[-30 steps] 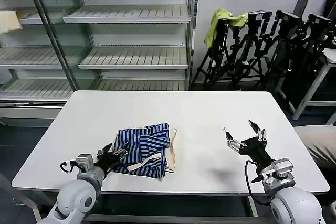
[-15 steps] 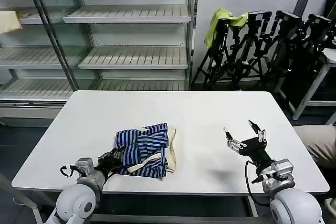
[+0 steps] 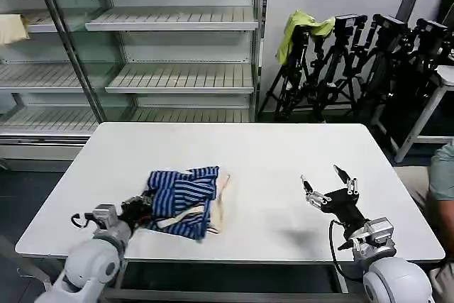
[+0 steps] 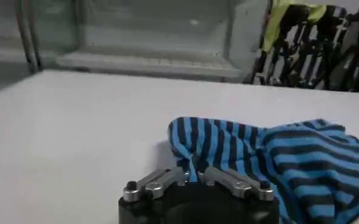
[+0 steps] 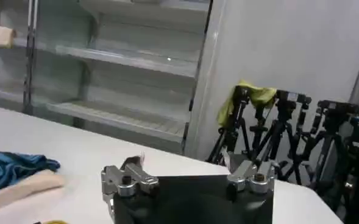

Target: Fold and organize the clothes.

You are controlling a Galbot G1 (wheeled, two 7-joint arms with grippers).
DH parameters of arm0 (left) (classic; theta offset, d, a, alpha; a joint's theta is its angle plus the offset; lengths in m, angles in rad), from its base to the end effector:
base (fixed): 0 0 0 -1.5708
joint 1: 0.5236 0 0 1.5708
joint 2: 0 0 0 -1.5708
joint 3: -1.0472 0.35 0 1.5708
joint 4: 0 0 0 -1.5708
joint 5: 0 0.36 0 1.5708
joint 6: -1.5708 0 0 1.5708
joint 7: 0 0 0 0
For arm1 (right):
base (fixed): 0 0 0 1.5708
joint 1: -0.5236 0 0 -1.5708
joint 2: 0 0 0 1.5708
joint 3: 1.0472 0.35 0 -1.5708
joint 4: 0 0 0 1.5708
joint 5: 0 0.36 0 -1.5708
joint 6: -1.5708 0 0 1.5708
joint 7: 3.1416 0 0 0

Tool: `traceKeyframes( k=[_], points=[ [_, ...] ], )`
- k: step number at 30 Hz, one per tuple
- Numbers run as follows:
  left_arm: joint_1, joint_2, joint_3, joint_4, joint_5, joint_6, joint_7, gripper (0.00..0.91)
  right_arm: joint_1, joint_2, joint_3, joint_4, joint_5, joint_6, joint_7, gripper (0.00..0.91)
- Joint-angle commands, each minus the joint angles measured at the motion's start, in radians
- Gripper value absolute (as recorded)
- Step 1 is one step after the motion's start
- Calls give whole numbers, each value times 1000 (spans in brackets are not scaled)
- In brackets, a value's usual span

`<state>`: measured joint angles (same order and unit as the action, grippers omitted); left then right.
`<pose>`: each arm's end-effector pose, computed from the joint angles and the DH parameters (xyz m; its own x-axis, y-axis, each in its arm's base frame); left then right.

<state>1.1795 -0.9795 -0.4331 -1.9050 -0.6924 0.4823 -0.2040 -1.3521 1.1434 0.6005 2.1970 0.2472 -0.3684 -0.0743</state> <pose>0.3081 0.1038 -0.2525 -0.9175 0.0905 0.3874 0.0804 0.9959 -0.0423 0.2422 -0.0780 -0.1991 -0.9777 -0.1940 0.0803 -0.2060 0.9602 -0.1885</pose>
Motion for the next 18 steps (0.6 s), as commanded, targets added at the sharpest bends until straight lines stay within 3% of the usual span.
traceKeyframes(
  k=[1, 6, 10, 13, 18],
  points=[
    [79, 266, -300, 105, 63, -59, 141, 0, 32, 18, -25, -10, -8, 1, -1, 907],
    [229, 388, -495, 104, 144, -114, 191, 0, 56, 41, -49, -25, -23, 3, -9, 907],
    [169, 408, -470, 74, 271, -124, 207, 0, 32, 43, -29, -21, -24, 25, -17, 907],
    [135, 345, -372, -51, 368, -121, 207, 0, 0, 41, -8, -17, -27, 39, -20, 907],
    [92, 134, -68, -313, 555, -102, 242, 0, -33, 32, 28, -9, -26, 46, -20, 907]
  ],
)
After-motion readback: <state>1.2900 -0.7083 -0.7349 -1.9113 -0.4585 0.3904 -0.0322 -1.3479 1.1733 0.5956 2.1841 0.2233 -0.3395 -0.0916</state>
